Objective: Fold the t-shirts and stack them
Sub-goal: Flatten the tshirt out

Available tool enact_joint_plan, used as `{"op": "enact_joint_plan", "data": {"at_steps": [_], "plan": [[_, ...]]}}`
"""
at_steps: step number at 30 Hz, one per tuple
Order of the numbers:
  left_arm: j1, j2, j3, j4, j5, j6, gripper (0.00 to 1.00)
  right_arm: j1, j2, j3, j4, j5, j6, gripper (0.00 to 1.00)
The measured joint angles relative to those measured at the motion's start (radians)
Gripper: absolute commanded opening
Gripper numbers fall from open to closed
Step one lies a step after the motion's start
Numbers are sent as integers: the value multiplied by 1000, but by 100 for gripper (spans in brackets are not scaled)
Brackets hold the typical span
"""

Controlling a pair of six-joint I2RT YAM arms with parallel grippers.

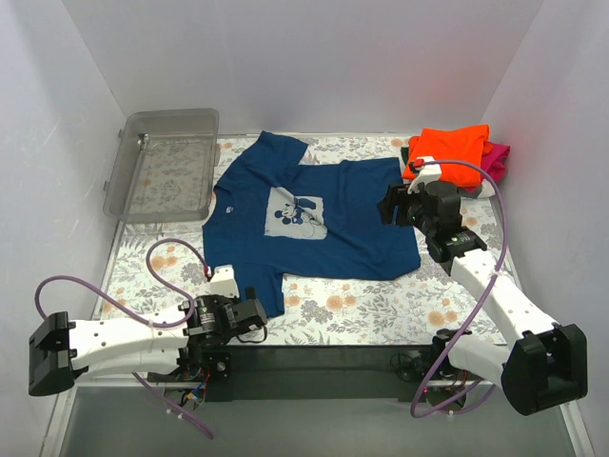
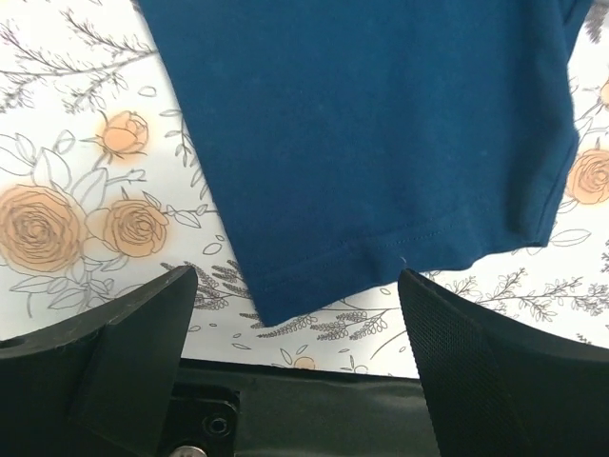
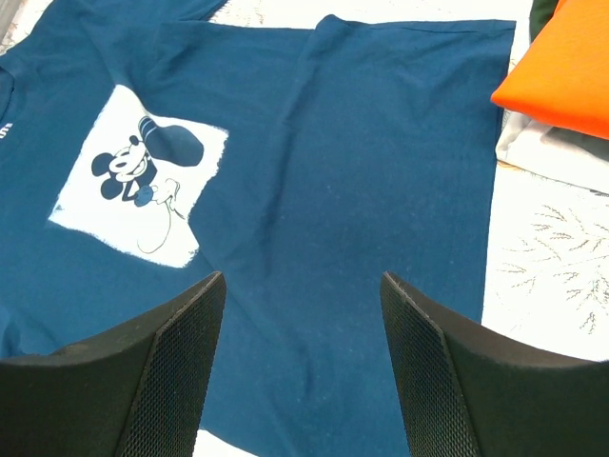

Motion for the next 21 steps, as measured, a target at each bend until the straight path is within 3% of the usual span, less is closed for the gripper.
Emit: {"op": "enact_joint_plan", "data": {"at_steps": [10,21], "plan": [[-3,28,-40,84,103,-5,52,0,4,0,0,0,0,60],[-19,-5,-61,47,135,-9,39,0,7,0,0,0,0,60]]}}
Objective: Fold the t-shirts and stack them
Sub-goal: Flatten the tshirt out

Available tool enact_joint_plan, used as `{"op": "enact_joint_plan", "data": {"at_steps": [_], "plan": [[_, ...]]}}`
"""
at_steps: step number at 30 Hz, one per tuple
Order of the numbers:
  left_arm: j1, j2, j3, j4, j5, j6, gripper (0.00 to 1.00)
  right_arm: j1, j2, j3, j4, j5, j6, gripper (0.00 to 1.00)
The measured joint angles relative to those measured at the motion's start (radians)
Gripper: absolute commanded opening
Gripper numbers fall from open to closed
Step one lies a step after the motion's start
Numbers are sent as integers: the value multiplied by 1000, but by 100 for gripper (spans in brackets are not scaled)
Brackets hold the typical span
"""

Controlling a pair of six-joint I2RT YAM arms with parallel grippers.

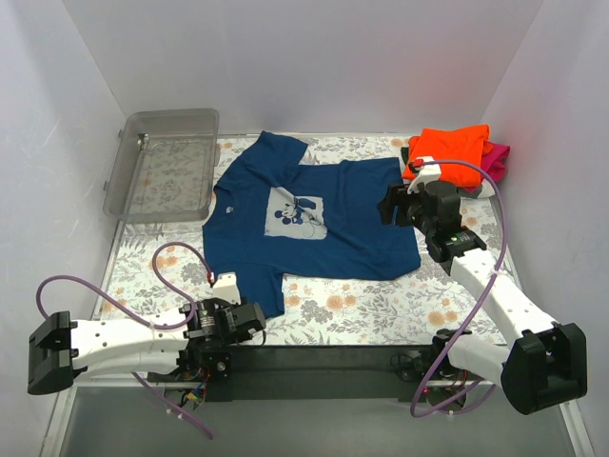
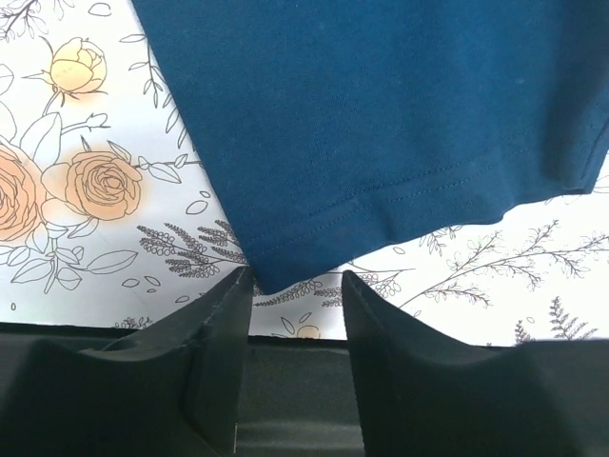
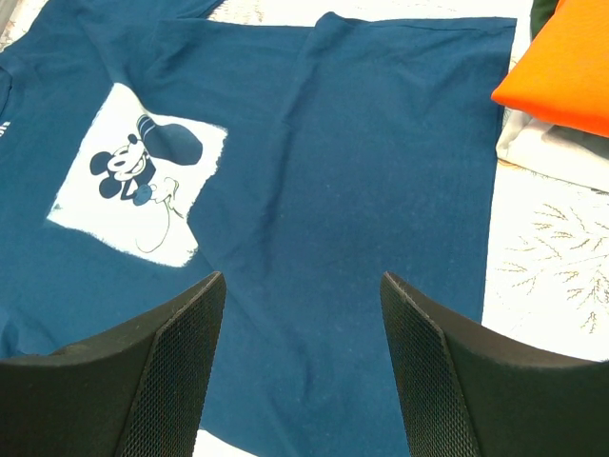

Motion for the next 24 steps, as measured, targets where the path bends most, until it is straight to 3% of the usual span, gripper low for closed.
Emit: {"op": "enact_joint_plan", "data": {"at_steps": [8,14,24], "plan": [[-2,-40,-24,-14,-4,0,22,0,2,0,0,0,0,60],[-3,-44,-27,-24,-7,-2,0,0,2,0,0,-8,0,60],[-3,-23,25,-35,-95,0,0,0,6,1,-3,-8,0,60]]}}
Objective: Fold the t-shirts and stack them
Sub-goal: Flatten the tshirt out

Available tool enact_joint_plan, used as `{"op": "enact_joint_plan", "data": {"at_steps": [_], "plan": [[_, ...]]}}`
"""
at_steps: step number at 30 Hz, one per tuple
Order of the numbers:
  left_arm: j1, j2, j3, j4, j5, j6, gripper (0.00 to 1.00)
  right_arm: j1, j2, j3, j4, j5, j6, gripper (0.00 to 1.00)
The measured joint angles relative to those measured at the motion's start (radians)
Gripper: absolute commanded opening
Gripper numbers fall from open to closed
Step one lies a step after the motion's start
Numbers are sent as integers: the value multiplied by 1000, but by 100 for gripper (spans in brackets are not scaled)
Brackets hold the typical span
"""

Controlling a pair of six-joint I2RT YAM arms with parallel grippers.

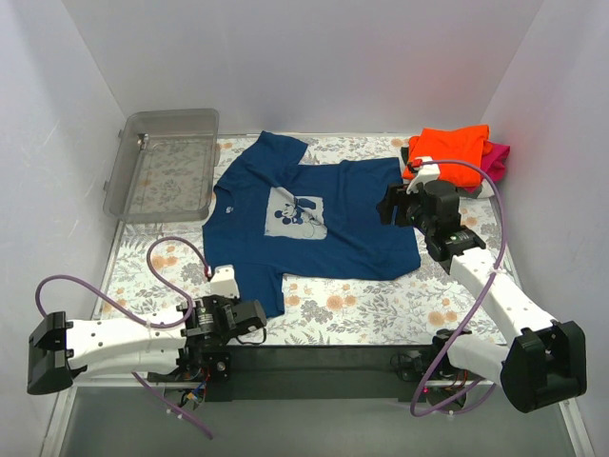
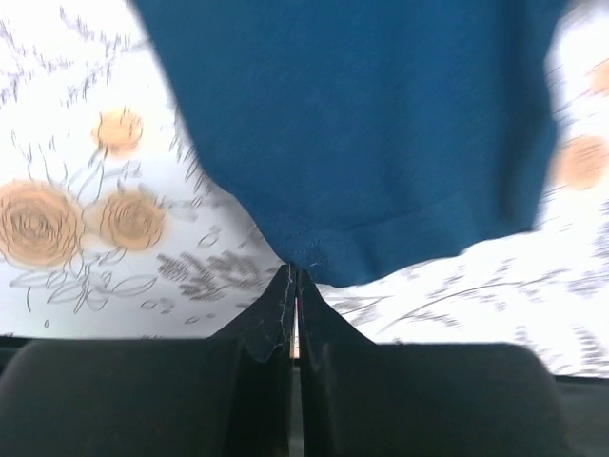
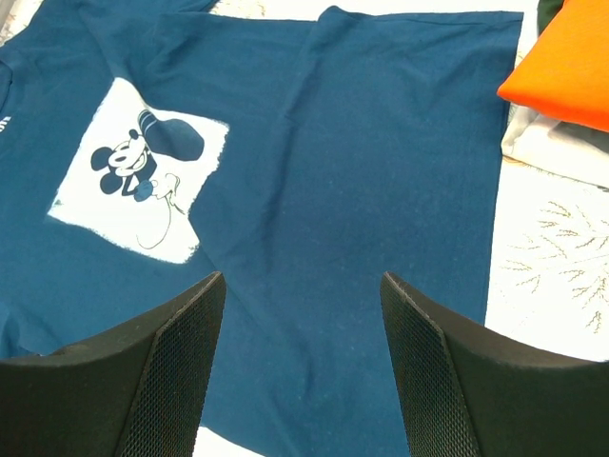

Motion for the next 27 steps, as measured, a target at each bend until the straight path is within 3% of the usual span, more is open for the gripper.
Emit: {"op": "enact_joint_plan", "data": {"at_steps": [6,13,20,23,27], "plan": [[0,-18,125,-17,-140,0,0,0,31,26,-43,0,2,60],[0,-173,130,43,-268,0,0,0,33,26,-134,30,5,60],[6,-182,113,189,-329,8,0,-2,23,-80,-193,88,24,61],[79,-153,94,339,-288,120,0,-8,24,-143,-225,90,39,61],[253,-67,93,537,-181,298,0,-19,37,-174,-245,95,58,62]]}}
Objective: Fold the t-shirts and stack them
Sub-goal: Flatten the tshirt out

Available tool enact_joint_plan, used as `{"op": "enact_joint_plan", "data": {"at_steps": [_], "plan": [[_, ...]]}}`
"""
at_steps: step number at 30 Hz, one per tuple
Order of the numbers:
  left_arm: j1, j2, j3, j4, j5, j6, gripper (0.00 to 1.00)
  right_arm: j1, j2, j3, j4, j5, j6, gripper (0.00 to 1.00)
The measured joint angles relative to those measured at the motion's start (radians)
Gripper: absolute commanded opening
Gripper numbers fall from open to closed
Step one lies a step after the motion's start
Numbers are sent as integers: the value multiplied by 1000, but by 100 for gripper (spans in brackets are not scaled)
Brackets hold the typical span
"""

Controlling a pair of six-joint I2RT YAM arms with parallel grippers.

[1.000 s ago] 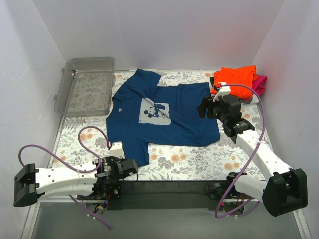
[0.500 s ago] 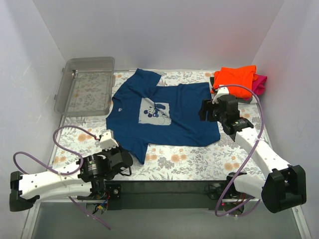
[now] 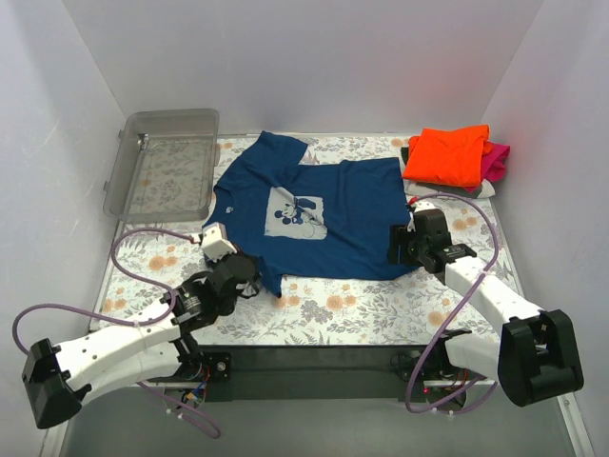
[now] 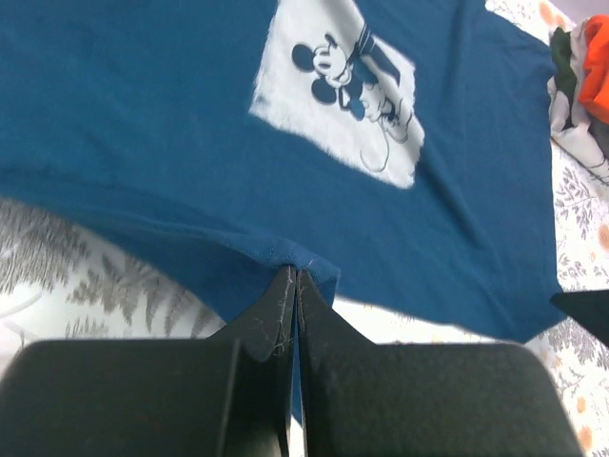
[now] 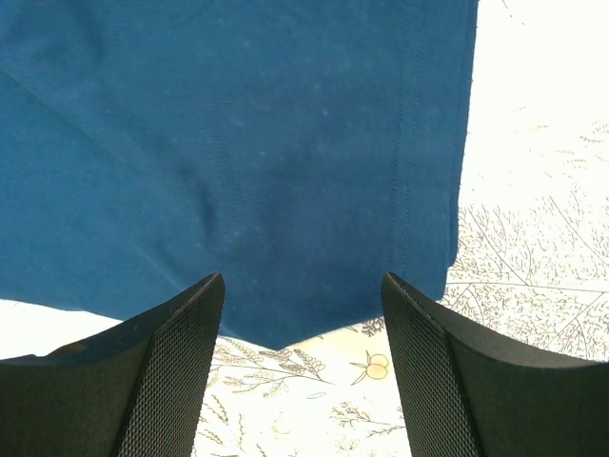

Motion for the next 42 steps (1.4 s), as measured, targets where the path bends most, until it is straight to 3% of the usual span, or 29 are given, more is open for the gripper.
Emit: {"op": "enact_joint_plan", "data": {"at_steps": [9,17,20,23,24,25,28,33,38,42], "plan": [[220,48,-14,219,175,222,0,-58,0,-39,-11,22,18,63],[281,78,-58,280,268,266,0,-94,13,-71,-19,20,22,63],[284,79,-64,290,285,272,0,-100,39,-71,-14,16,25,55],[285,78,-64,295,292,277,0,-102,65,-71,-10,17,24,38],[285,77,-64,294,293,278,0,-102,68,-71,-5,14,26,25],[285,76,-66,295,292,279,0,-102,68,-71,-2,13,28,19],[289,70,-72,293,292,279,0,-102,67,-71,1,10,34,5],[294,68,-76,289,292,280,0,-102,71,-45,-13,4,31,4],[299,69,-76,287,292,283,0,-102,181,99,-14,-26,16,5],[304,71,-76,287,292,283,0,-102,307,214,-4,-71,8,15]]}}
